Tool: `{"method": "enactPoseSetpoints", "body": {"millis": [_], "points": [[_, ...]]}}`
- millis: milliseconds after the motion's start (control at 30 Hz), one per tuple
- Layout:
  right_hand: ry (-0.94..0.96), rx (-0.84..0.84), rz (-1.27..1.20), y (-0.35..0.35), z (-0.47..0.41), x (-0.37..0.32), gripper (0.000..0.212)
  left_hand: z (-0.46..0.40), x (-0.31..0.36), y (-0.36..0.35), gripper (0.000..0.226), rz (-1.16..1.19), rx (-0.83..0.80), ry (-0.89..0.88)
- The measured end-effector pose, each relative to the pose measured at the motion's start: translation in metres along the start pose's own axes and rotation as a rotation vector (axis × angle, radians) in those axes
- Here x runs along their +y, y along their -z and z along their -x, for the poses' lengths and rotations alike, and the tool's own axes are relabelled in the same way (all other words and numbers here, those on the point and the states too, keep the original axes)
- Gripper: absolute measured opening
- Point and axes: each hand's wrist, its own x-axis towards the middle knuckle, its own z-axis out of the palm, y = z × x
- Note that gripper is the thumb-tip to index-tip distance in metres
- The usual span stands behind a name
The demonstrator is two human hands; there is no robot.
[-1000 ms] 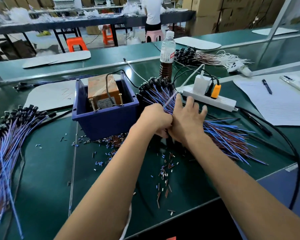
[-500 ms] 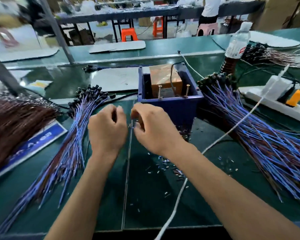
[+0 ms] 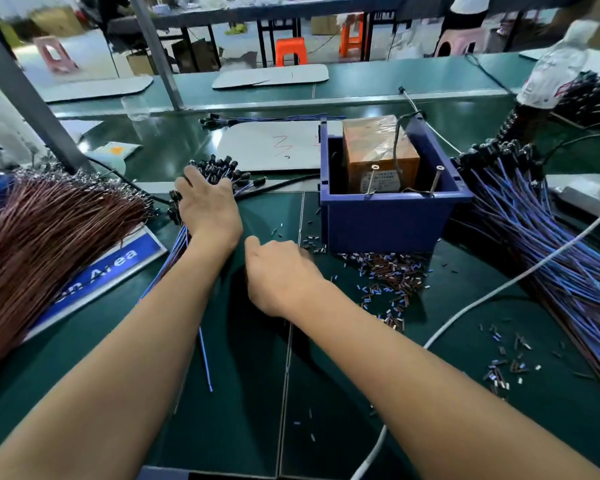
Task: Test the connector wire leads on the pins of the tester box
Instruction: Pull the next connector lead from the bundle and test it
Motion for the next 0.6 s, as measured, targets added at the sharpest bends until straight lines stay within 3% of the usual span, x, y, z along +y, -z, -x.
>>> {"method": "enactPoseSetpoints", "body": {"millis": [167,300,367,467,500,600], "points": [[-0.025,-0.009,-0.001,0.003,-0.002,-0.002,0.027,-0.003,0.002,-0.006,0.028,-0.098,-0.008,-0.046],[-0.061,-0.008,-0.078,0.003,-0.003,-0.001,0.026,0.004,0.002,-0.004,0.026,0.003,0.098,-0.105],[-0.085,-0.009,-0.144,0.002,-0.005,0.0,0.032,0.008,0.003,0.006,0.02,0.262,0.142,-0.078],[-0.16,-0.02,-0.258,0.006,-0.002,-0.001,0.038,0.018,0.013,0.034,0.013,1.011,0.098,0.028],[-0.174,0.001,-0.356,0.008,0.001,-0.001,0.037,0.023,0.019,0.046,0.013,1.247,0.098,0.072],[-0.038,0.169,-0.787,0.018,0.009,-0.003,0.034,0.028,0.031,0.079,0.019,1.663,0.127,0.11]]}}
